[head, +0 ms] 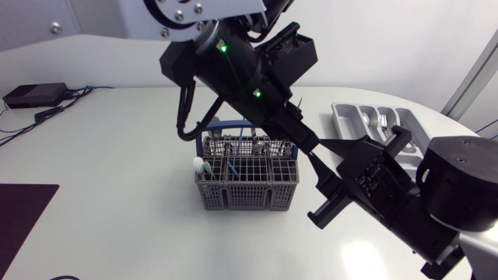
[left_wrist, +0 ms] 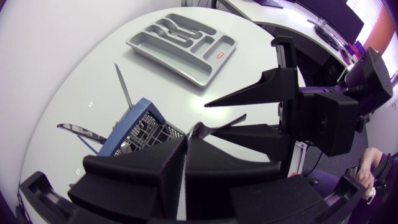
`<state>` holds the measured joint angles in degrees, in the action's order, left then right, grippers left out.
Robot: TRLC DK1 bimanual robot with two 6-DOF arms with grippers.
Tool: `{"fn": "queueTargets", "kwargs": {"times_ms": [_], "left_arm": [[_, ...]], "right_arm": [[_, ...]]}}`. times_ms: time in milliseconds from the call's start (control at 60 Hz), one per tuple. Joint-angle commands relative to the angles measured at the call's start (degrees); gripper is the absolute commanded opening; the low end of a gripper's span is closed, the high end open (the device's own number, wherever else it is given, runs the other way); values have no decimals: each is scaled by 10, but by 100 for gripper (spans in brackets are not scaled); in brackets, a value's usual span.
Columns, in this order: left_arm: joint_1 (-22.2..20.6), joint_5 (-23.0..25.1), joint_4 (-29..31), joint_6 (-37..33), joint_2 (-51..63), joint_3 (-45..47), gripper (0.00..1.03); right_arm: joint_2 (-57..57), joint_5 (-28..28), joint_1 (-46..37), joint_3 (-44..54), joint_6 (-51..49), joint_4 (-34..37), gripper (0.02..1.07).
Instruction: Unload the cutlery basket into the drawer organizer.
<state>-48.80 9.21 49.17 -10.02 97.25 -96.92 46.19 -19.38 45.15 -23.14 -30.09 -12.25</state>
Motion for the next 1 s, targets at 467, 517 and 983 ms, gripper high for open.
{"fn": "queueTargets", "kwargs": {"times_ms": [467, 517, 983], "left_arm": [[-5, 6, 4, 18, 17, -5, 17], [-6, 6, 4, 18, 18, -5, 17], [-10, 5, 1, 30, 17, -10, 36]], "right_arm": [[1, -20, 28, 20, -9, -1, 16], [-1, -20, 30, 20, -10, 1, 14], [-15, 0, 40, 22, -19, 34, 8]]}}
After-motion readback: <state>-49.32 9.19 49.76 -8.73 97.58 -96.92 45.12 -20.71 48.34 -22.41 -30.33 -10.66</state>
